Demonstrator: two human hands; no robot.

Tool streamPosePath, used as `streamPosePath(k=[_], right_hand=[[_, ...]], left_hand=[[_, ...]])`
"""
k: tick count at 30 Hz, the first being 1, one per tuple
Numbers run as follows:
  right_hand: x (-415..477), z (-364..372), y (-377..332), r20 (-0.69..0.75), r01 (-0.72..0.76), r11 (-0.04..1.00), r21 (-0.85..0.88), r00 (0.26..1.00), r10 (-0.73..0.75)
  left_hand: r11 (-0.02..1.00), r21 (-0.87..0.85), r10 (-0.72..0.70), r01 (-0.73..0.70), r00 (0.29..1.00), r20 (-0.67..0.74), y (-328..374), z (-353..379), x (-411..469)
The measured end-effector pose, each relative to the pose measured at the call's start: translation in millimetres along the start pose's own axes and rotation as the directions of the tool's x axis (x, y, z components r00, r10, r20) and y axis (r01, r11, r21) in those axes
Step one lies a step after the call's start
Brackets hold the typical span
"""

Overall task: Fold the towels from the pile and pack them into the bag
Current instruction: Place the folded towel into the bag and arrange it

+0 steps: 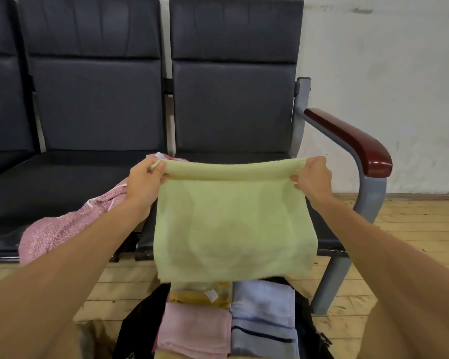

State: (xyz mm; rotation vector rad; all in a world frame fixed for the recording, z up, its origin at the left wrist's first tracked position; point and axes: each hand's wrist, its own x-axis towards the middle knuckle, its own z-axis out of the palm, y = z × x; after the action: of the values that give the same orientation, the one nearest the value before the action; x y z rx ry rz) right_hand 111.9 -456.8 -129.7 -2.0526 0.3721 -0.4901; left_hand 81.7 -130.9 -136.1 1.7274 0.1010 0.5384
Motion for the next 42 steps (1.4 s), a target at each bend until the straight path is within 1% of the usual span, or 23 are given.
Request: streamPosePath(k=[2,4,9,11,15,19,21,22,24,26,27,28,30,31,32,33,37,38,42], right_hand=[[18,13,2,0.0,-0.026,0.999,0.023,1.0,0.026],[34,24,5,-0.002,-0.036,0.999,0.037,0.999,0.036],[62,47,17,-0.017,0.025,0.99,0.136,1.0,-0.023],[68,53,22,-0.013,0.039,0.989,0.143,0.999,-0.038],[66,51,34,0.029,0.038,0.993,0.11,0.999,-0.041],[56,30,36,0.033,0.035,0.989,0.147,0.999,-0.041],[46,17,33,0.049,0.046,0.99,0.13,0.997,-0.052],[39,10,33,0.058,0.063,0.994,0.095,0.996,-0.069],[24,-1,32,0.116,0.097,0.995,0.01,0.988,-0.097],[12,-10,36,0.25,0.1,0.992,-0.075,0.965,-0.079],[7,-13,39,0.334,0.101,0.987,-0.124,0.941,-0.055],[1,-16,41,0.417,0.135,0.97,-0.203,0.908,-0.039],[-3,-18,49,0.532,0.292,0.886,-0.361,0.845,-0.062],[-3,-18,53,0.557,0.353,0.849,-0.394,0.826,-0.085],[-4,-18,55,0.573,0.389,0.829,-0.401,0.813,-0.104],[-3,-17,57,0.589,0.411,0.822,-0.394,0.8,-0.118],[6,-6,66,0.679,0.529,0.764,-0.369,0.715,-0.167],[8,-3,67,0.673,0.546,0.753,-0.367,0.715,-0.191],[12,4,69,0.57,0.539,0.758,-0.366,0.774,-0.275]], left_hand=[[0.999,0.033,-0.024,0.024,1.0,-0.009,-10,8,18],[0.998,0.028,-0.048,0.049,0.999,-0.019,-18,17,34],[0.999,0.017,-0.031,0.032,0.999,-0.043,-33,34,62],[0.999,0.016,-0.03,0.031,0.999,-0.035,-39,40,64],[0.998,0.05,-0.025,0.024,1.0,0.019,-47,41,55],[1.0,0.016,0.008,-0.01,0.995,0.099,-38,21,38],[1.0,-0.028,0.0,0.005,0.985,0.174,-30,9,26],[1.0,-0.013,-0.012,0.016,0.973,0.229,-26,3,19],[0.994,0.103,-0.075,0.041,0.934,0.35,-26,-8,5],[0.976,0.205,-0.162,0.077,0.883,0.44,-33,-15,-6],[0.962,0.262,-0.203,0.081,0.852,0.482,-36,-16,-9],[0.941,0.332,-0.239,0.059,0.813,0.531,-41,-18,-11],[0.876,0.479,-0.298,-0.052,0.723,0.624,-50,-20,-10],[0.847,0.524,-0.327,-0.091,0.687,0.648,-53,-21,-9],[0.831,0.545,-0.341,-0.112,0.671,0.658,-54,-21,-9],[0.824,0.551,-0.328,-0.13,0.684,0.652,-57,-20,-8],[0.839,0.514,-0.2,-0.178,0.778,0.596,-70,-10,2],[0.851,0.494,-0.17,-0.176,0.798,0.578,-74,-8,6],[0.933,0.347,-0.088,-0.096,0.874,0.478,-73,-4,12]])
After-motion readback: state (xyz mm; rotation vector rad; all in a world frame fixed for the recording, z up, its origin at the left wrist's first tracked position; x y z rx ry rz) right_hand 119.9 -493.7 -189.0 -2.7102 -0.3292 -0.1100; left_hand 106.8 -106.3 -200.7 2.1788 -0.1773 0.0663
